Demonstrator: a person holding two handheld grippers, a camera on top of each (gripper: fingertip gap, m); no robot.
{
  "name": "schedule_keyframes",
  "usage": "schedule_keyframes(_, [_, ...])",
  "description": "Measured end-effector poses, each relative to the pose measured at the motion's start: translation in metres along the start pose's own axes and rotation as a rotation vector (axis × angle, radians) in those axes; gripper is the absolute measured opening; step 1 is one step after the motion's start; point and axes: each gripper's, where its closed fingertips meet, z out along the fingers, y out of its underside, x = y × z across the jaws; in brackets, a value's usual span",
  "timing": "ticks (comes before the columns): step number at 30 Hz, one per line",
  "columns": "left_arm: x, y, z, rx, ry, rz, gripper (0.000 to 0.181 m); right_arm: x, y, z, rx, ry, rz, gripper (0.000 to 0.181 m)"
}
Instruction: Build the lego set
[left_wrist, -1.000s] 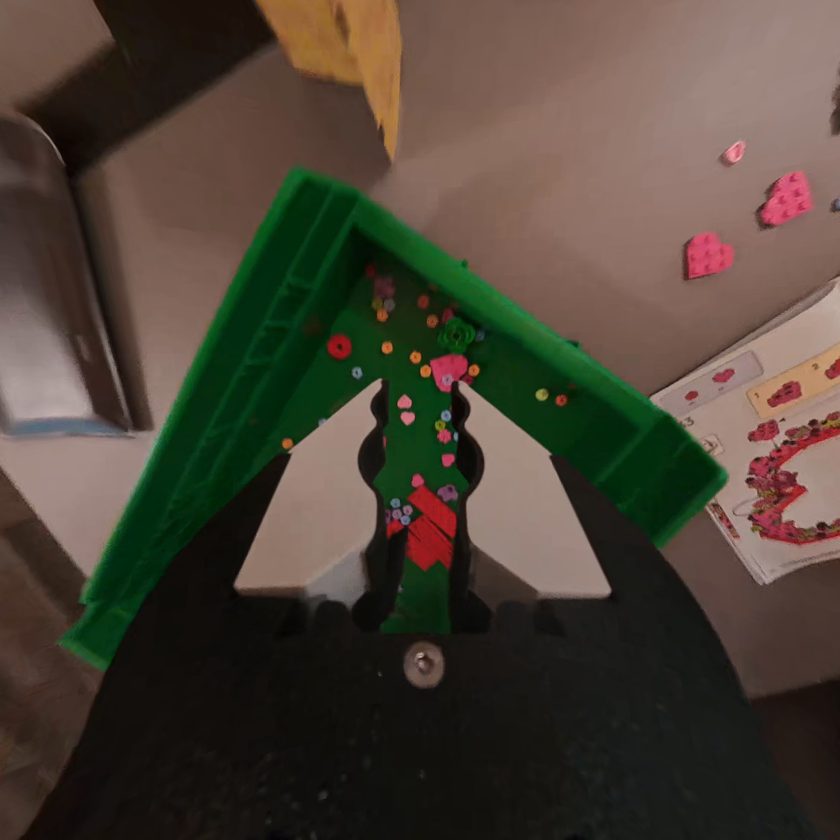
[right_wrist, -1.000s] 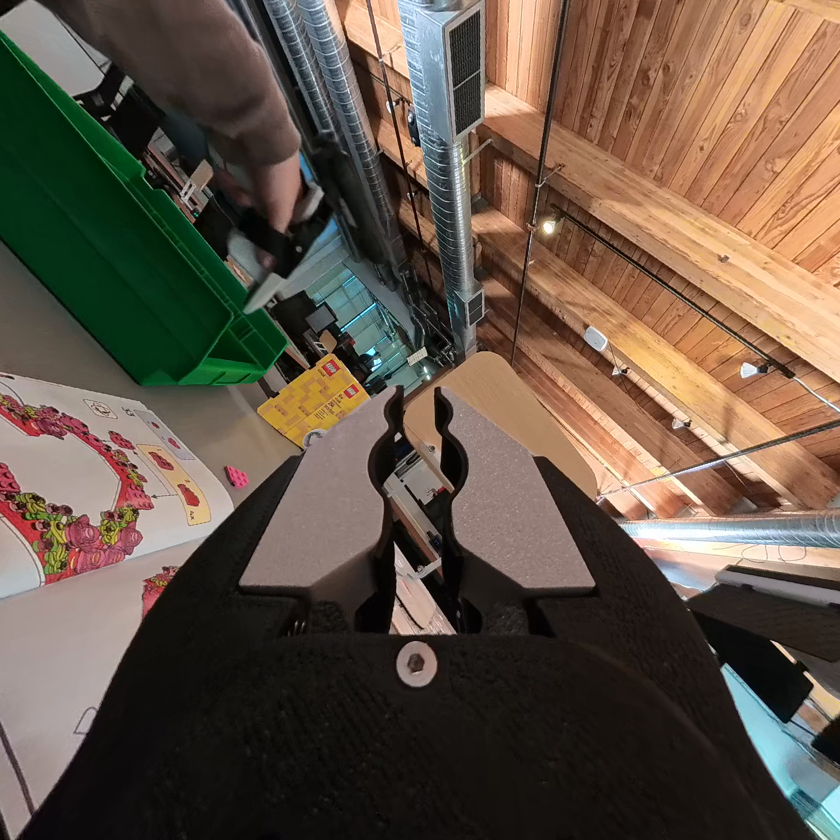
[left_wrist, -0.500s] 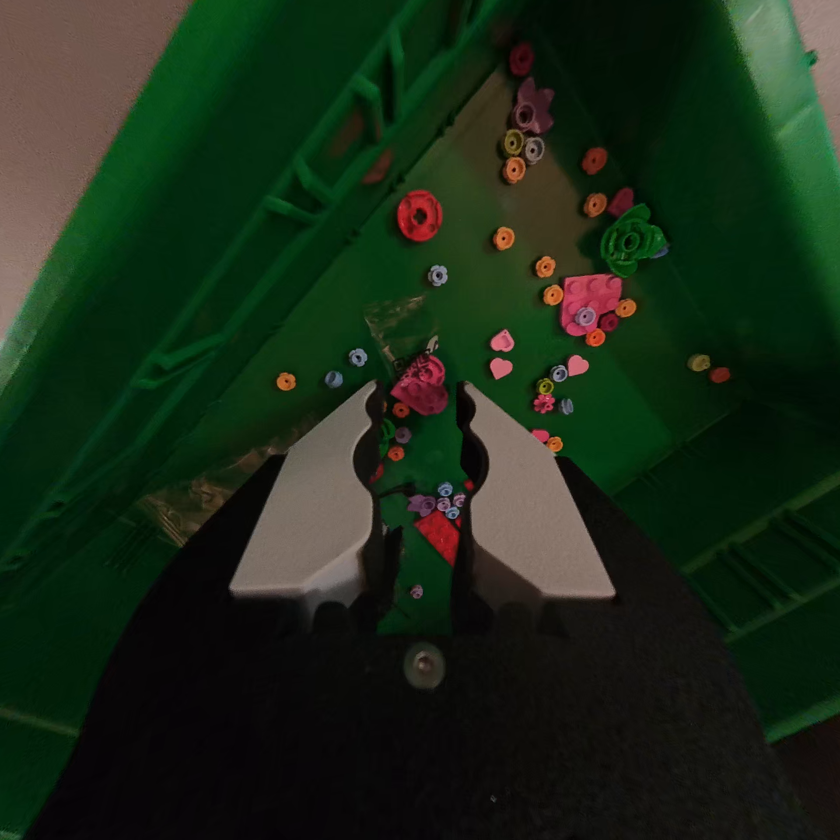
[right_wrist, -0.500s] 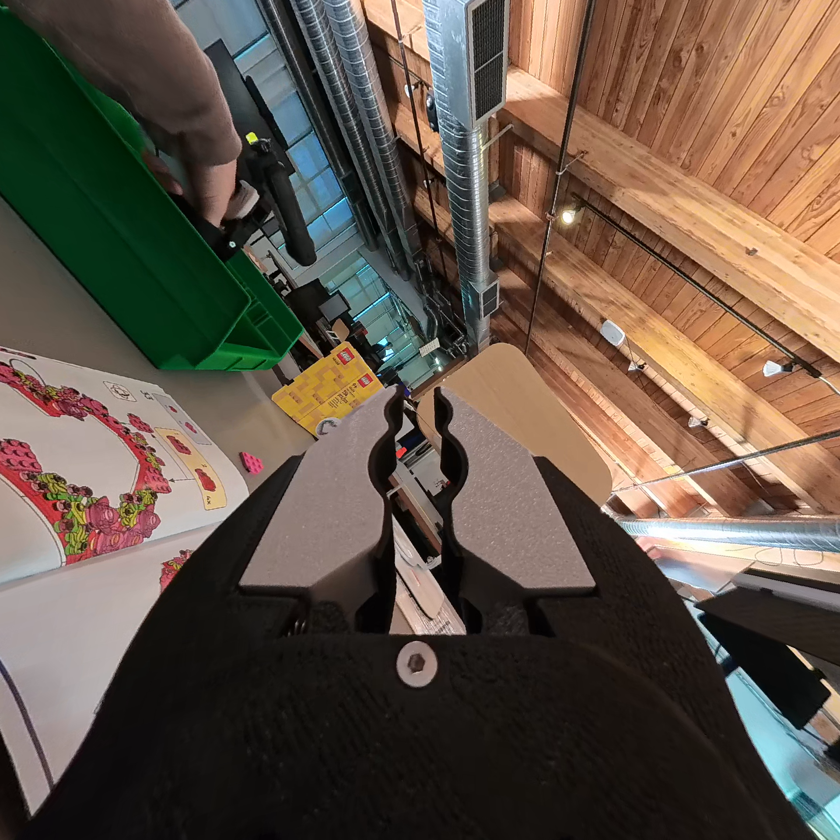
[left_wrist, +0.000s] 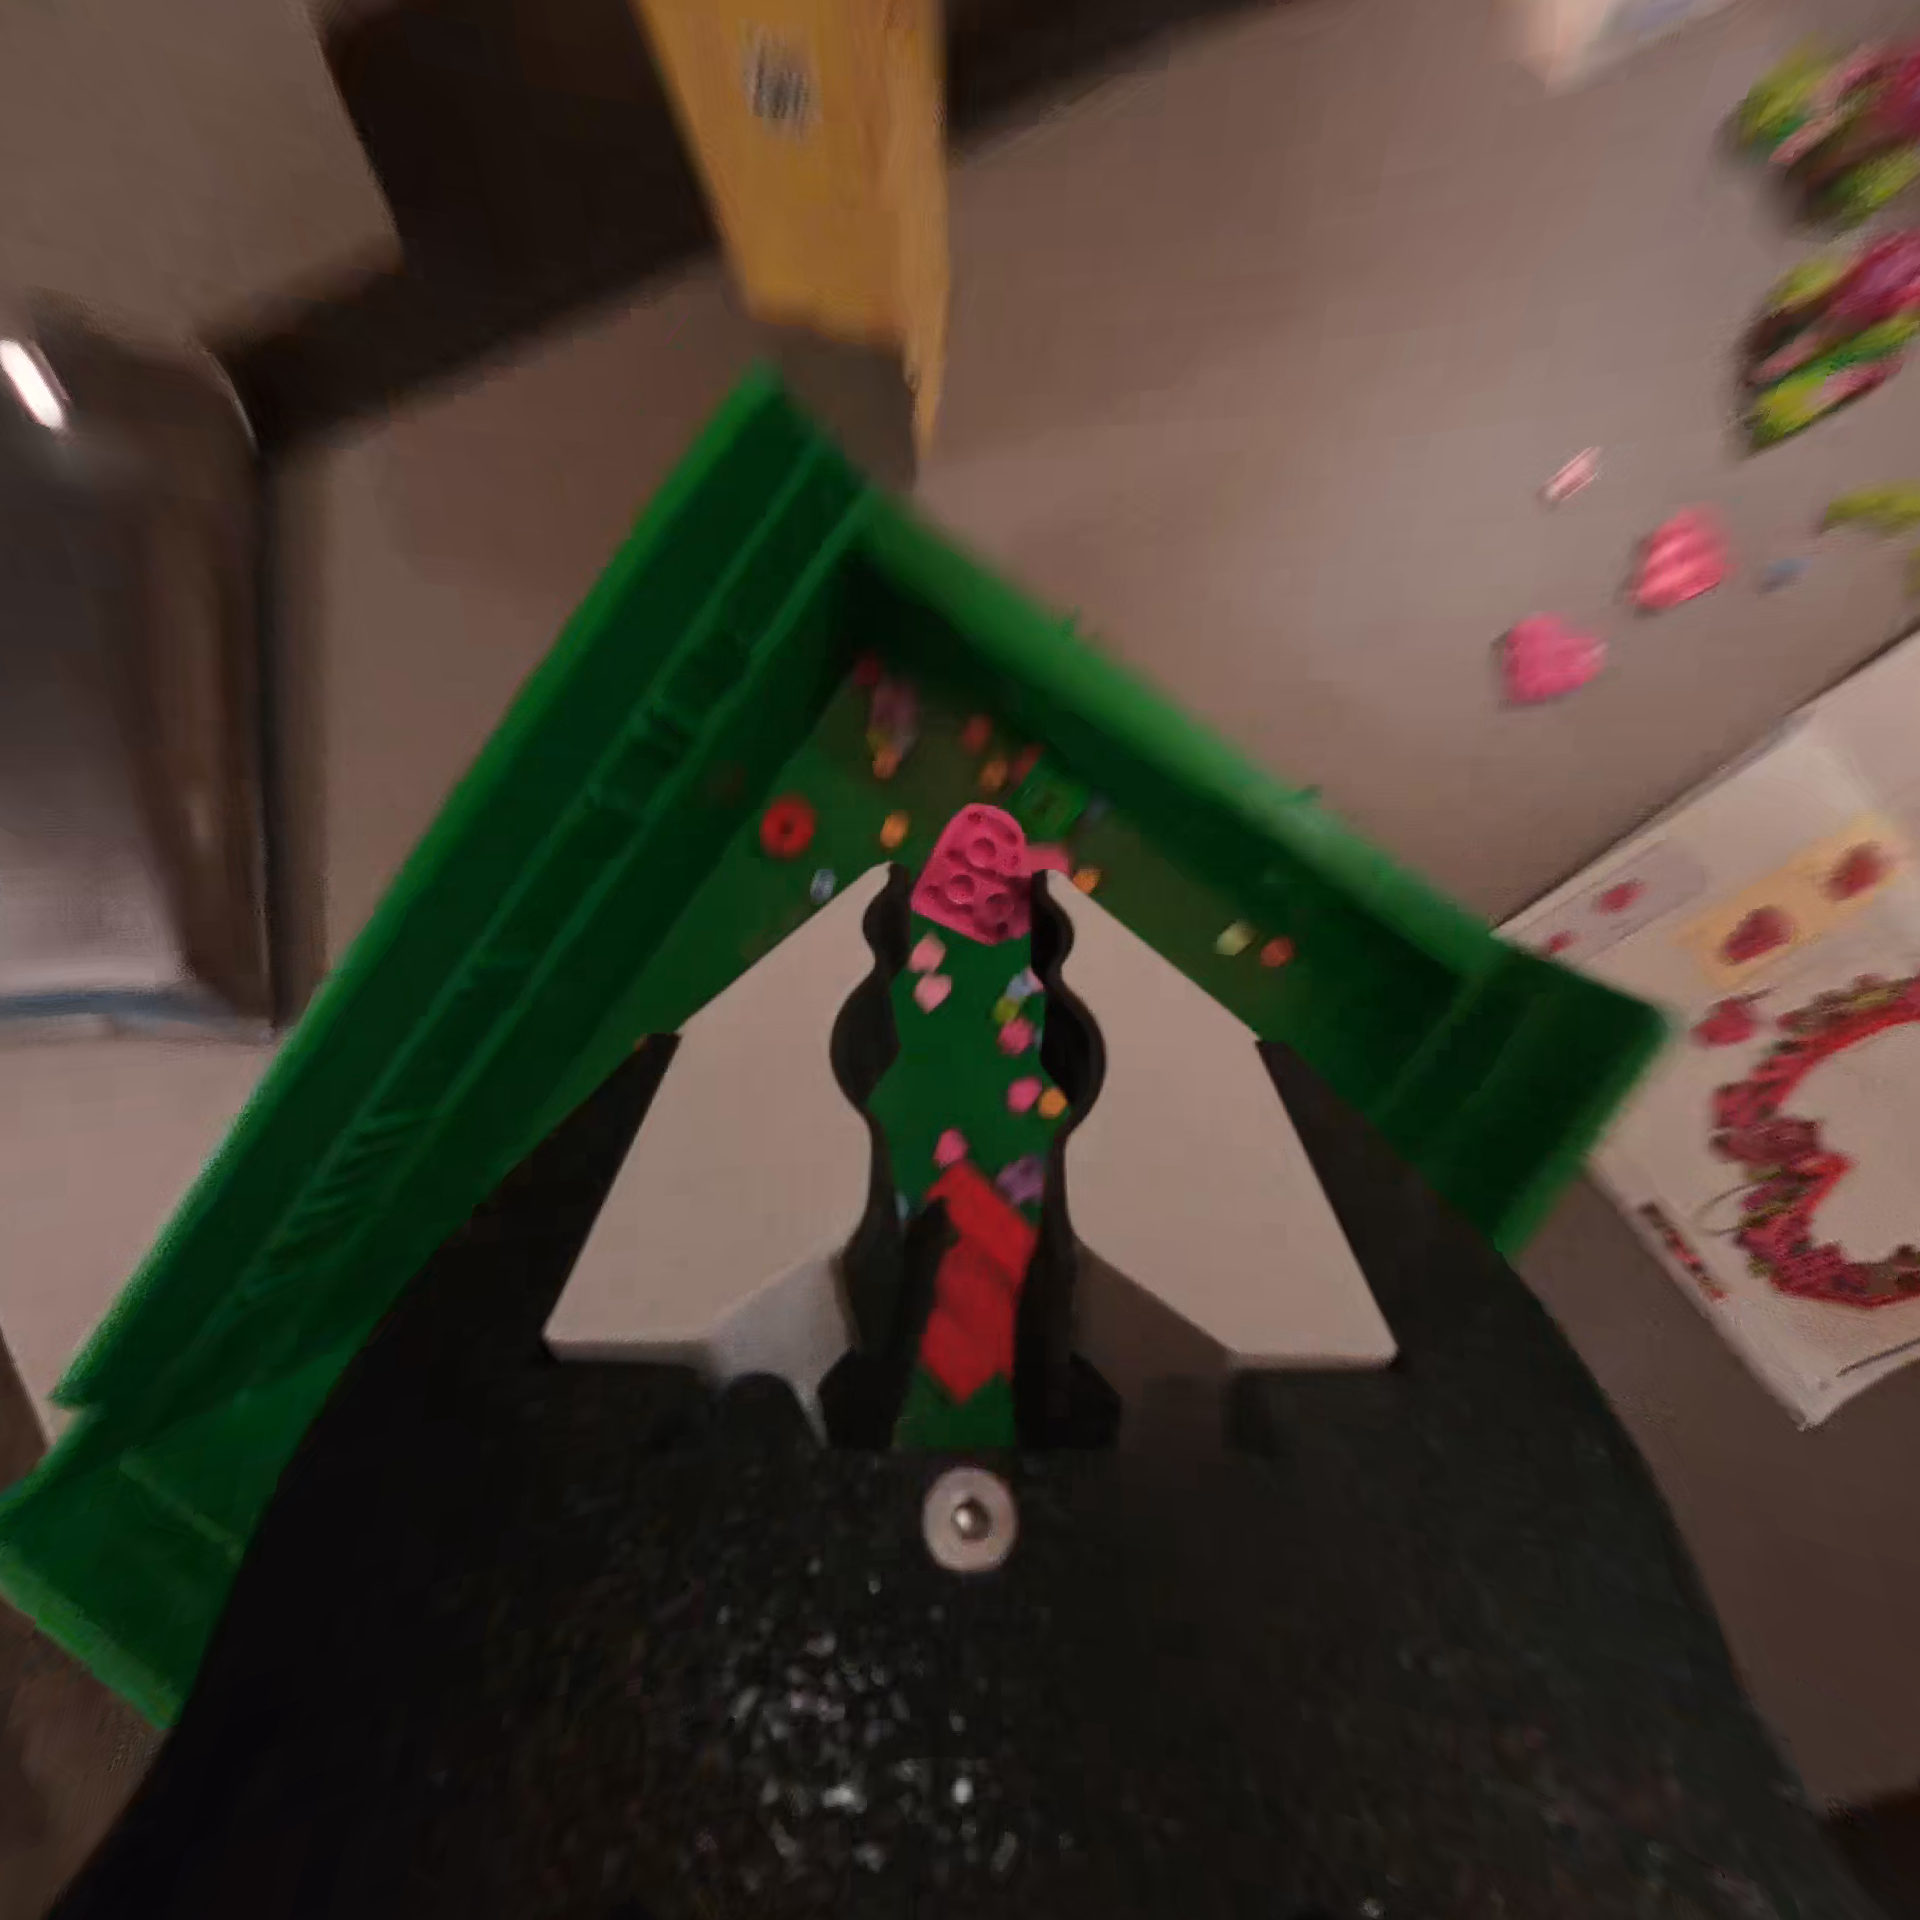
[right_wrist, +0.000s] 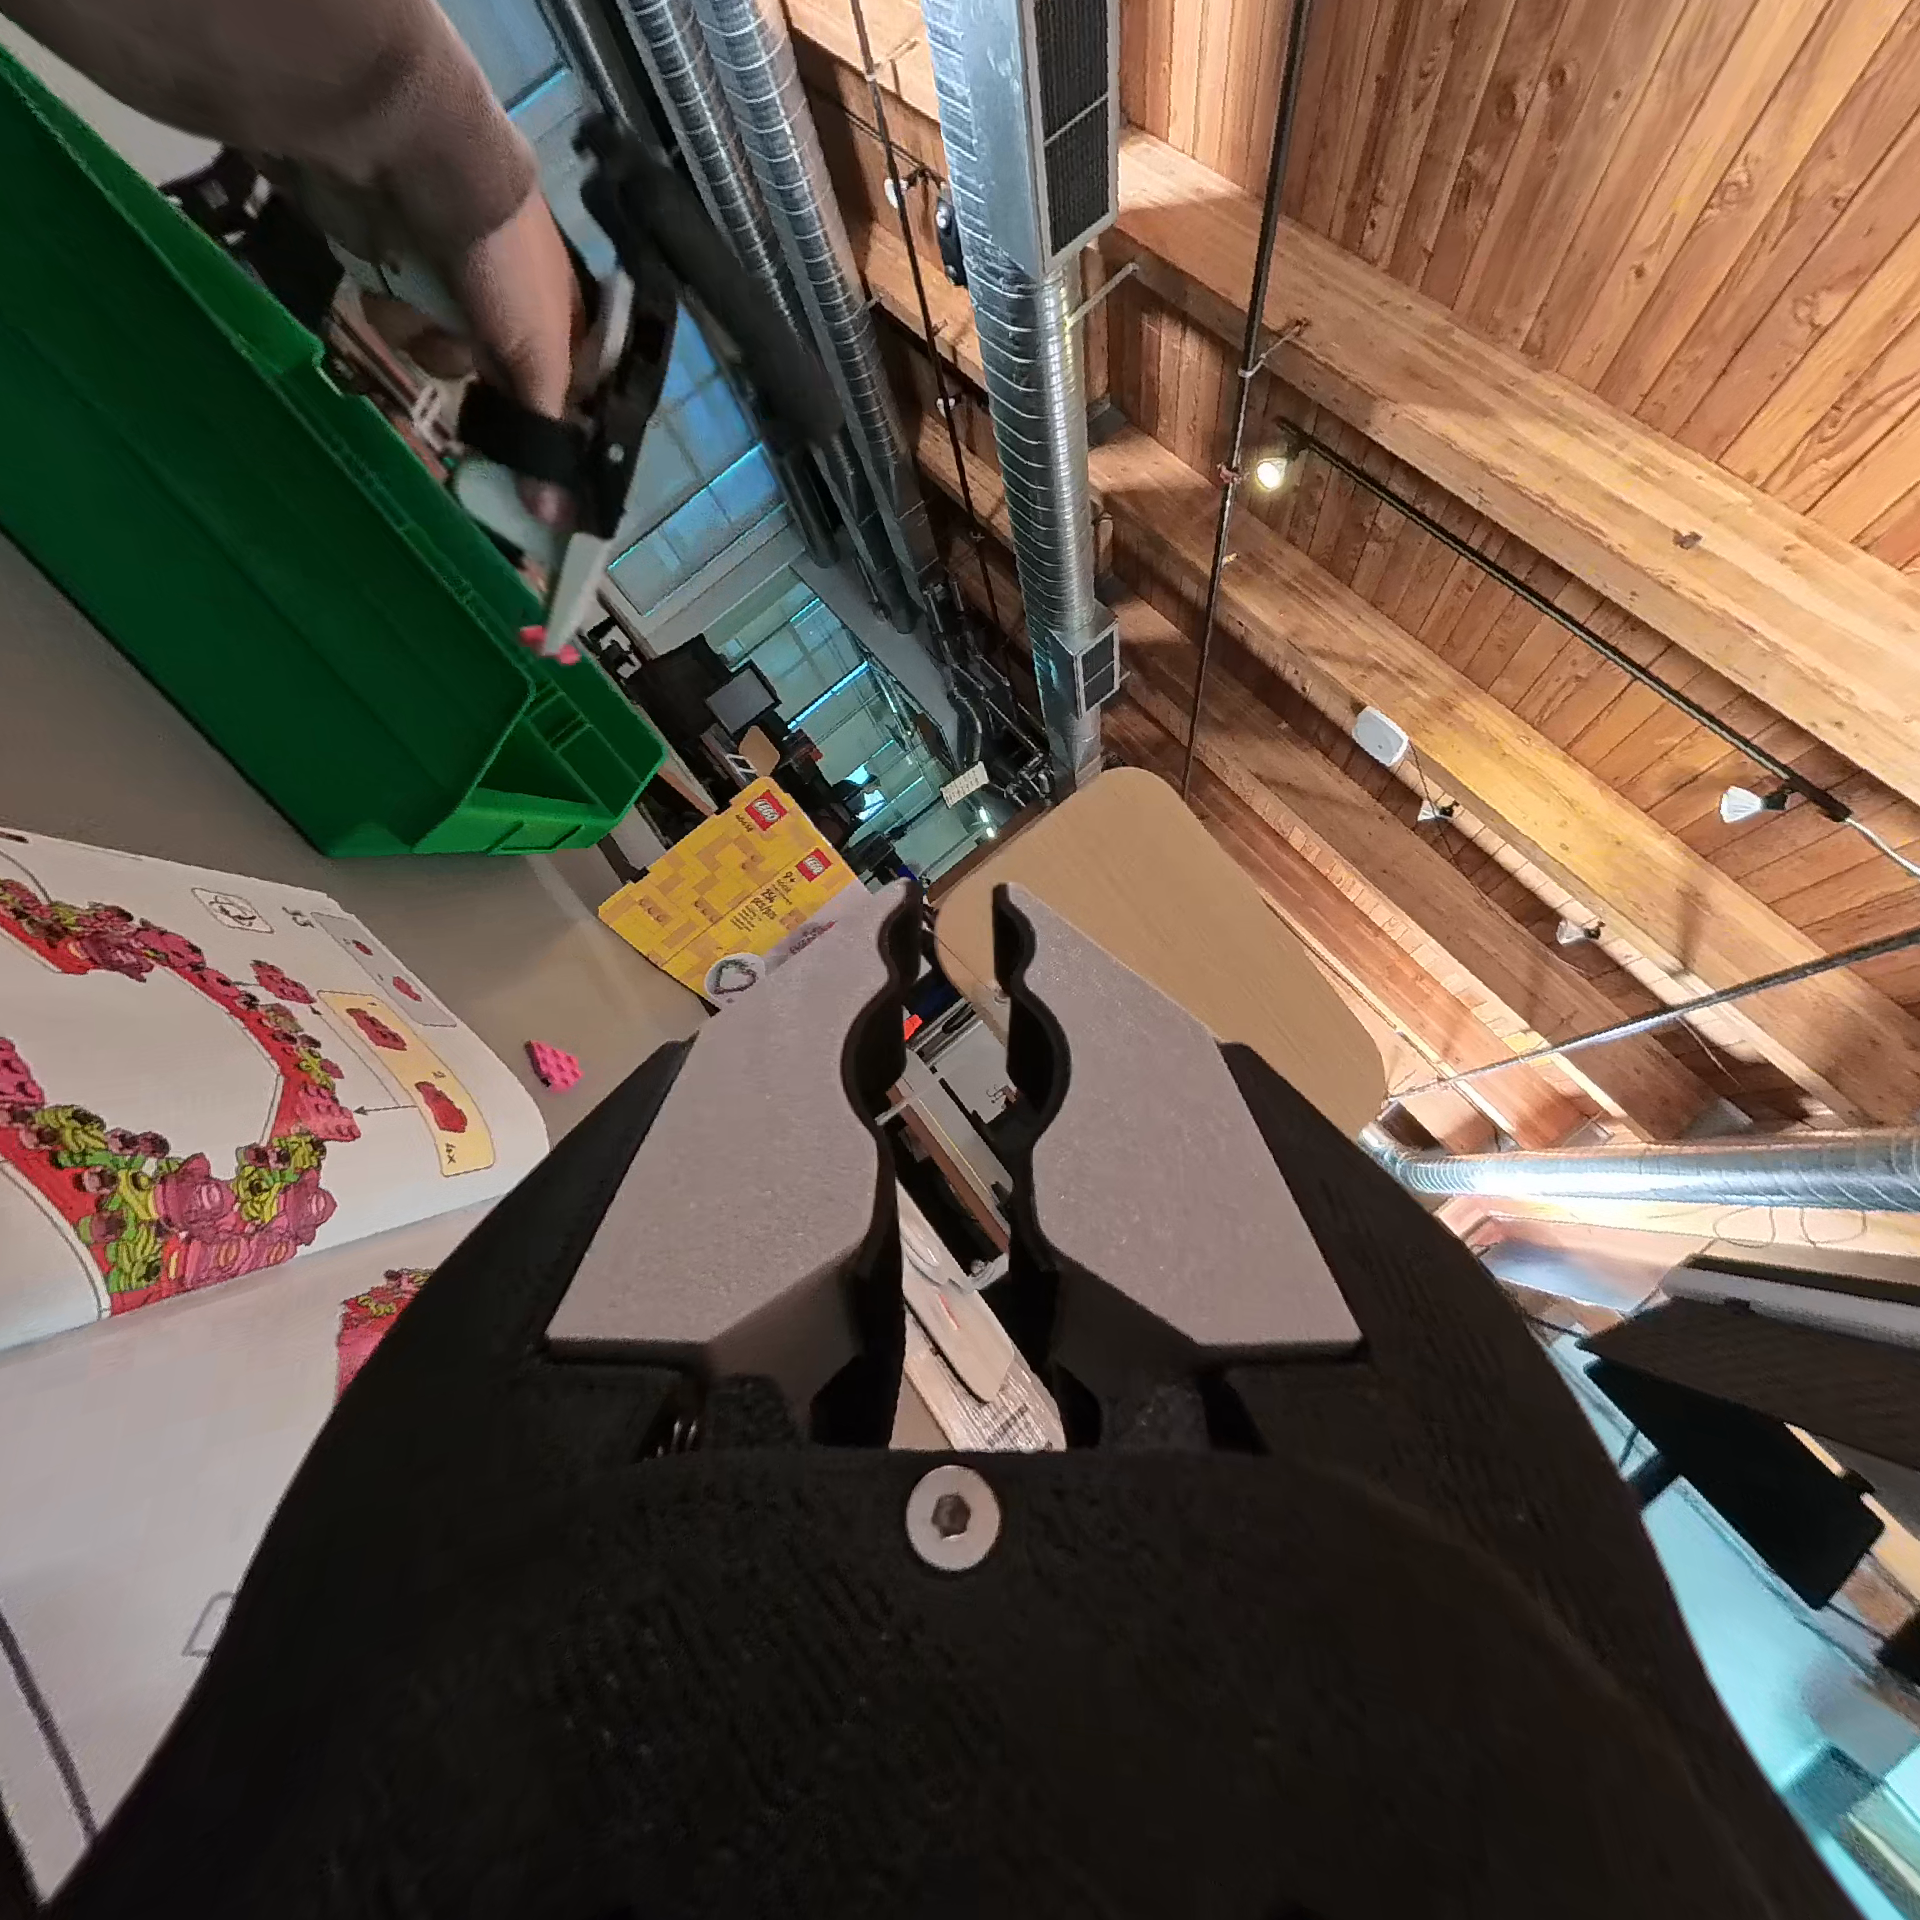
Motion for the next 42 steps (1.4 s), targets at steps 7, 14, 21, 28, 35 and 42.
schedule_keyframes(7, [0.178,-0.039,-0.076,0.474,0.613,0.127,0.021,0.005,-0.007,-0.003,0.071,-0.045,0.189,0.021])
schedule_keyframes(14, [0.281,0.012,-0.096,0.393,1.215,0.003,0.020,-0.027,-0.031,-0.009,0.187,-0.324,0.392,0.038])
schedule_keyframes(21, [0.306,0.033,-0.066,0.386,1.097,-0.066,0.020,-0.056,-0.039,-0.012,0.179,-0.511,0.494,0.038])
schedule_keyframes(28, [0.298,0.022,-0.062,0.569,1.063,-0.280,0.020,-0.060,-0.025,-0.001,0.057,-0.466,0.497,0.022])
schedule_keyframes(35, [0.292,0.012,-0.061,0.673,1.062,-0.454,0.019,-0.062,-0.016,0.007,-0.024,-0.431,0.530,0.018])
schedule_keyframes(42, [0.295,0.015,-0.057,0.700,1.030,-0.487,0.018,-0.066,-0.011,0.006,-0.057,-0.469,0.577,0.004])
